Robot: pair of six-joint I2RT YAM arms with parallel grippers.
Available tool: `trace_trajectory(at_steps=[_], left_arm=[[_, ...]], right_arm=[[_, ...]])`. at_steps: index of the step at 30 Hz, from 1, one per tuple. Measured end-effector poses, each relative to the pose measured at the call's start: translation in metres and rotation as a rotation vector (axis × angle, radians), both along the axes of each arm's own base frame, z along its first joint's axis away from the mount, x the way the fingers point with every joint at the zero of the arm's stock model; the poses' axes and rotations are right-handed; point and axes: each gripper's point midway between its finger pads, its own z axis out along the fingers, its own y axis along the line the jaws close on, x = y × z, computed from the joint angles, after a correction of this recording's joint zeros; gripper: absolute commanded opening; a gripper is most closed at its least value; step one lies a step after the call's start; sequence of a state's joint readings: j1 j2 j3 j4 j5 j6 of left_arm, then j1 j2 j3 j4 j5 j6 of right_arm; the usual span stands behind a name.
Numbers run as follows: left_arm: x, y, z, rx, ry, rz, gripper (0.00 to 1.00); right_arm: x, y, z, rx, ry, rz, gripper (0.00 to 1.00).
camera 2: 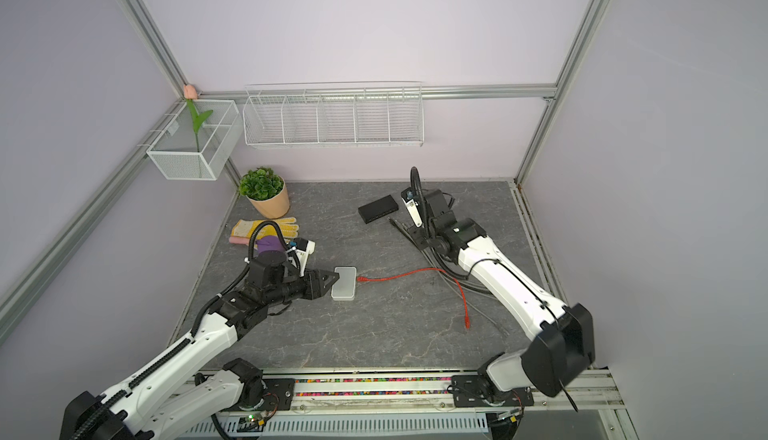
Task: Insert the plug into the switch port
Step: 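Close the right gripper on one grey cable just behind its plug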
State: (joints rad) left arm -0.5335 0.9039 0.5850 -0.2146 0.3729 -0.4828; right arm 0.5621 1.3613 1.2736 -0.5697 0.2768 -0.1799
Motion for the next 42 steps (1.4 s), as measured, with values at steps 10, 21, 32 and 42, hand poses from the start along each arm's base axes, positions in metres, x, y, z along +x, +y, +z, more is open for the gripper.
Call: trace_trajectory(at_steps=[10, 21, 32, 42], left_arm=[[-0.001, -0.007, 0.037, -0.09, -0.102, -0.031, 0.51], [-0.013, 0.0, 0.039, -0.106, -0.13, -0.027, 0.52], [-0.012, 0.001, 0.029, -0.094, -0.113, -0.023, 0.52], [-0.012, 0.001, 0.029, -0.094, -0.114, -0.02, 0.52]], right_arm=[[0.036, -0.016, -0.027, 0.026, 0.122, -0.094, 0.25], [0.062, -0.043, -0.145, -0.09, 0.494, -0.196, 0.34], [0.06, -0.047, -0.199, -0.157, 0.619, -0.209, 0.34], [0.063, -0.059, -0.218, -0.183, 0.652, -0.239, 0.29]])
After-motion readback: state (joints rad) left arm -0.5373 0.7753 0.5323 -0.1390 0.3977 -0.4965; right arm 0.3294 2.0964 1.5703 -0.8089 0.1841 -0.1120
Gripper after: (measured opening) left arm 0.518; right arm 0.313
